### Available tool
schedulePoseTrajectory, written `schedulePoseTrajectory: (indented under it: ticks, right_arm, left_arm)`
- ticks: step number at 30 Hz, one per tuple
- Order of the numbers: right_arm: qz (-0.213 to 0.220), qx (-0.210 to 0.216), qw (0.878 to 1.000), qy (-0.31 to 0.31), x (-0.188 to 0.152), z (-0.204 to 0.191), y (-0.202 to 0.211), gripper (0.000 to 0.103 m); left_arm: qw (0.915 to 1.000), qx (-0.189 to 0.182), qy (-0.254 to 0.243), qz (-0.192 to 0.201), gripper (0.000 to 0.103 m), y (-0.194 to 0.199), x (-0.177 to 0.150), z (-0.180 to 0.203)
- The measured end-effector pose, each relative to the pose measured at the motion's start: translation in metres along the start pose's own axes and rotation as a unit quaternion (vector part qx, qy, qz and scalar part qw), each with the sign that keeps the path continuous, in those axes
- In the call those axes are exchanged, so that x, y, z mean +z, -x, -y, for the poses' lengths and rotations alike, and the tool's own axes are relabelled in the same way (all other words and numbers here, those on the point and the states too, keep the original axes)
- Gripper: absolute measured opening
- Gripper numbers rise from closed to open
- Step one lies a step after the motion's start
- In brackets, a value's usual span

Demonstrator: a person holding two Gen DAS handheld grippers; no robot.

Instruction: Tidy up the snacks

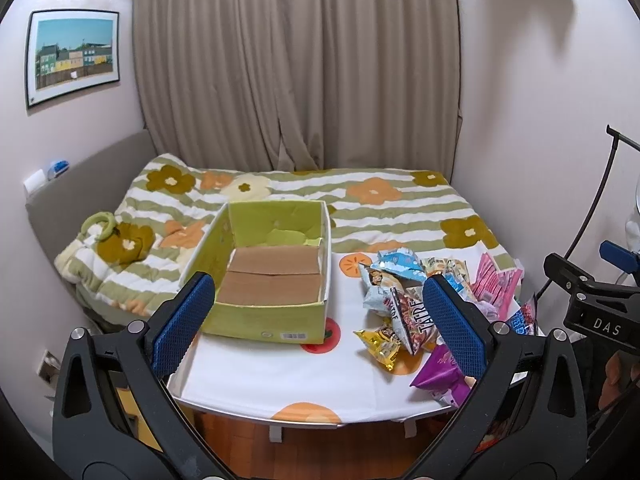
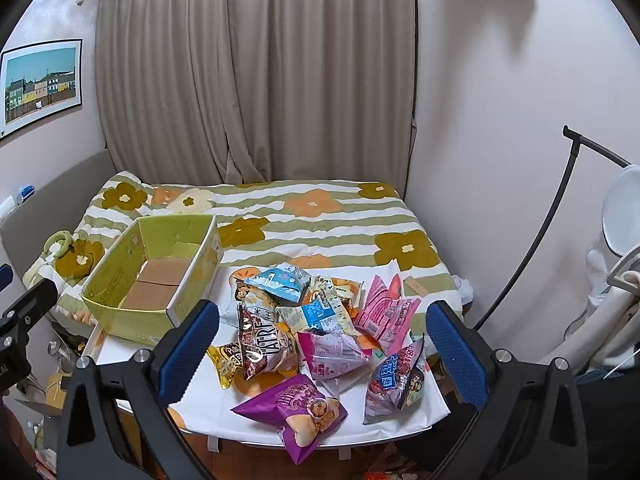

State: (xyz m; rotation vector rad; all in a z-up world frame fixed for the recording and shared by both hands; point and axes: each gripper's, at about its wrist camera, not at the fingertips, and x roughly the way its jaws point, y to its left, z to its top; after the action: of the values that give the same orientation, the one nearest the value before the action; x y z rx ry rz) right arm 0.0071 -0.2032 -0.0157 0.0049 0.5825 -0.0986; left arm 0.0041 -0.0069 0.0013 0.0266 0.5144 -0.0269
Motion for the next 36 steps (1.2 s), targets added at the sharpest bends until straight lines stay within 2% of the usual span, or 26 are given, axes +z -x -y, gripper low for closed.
schedulePoseTrajectory:
  ticks: [36]
  right_arm:
    - [-0.004, 0.002, 1.0, -0.001, -0.0013, 0.0017, 0.0003, 0.103]
  left_arm:
    - [0.9999, -0.011, 0.0, -0.006, 0.103, 0.0026, 0.0031, 0.0053]
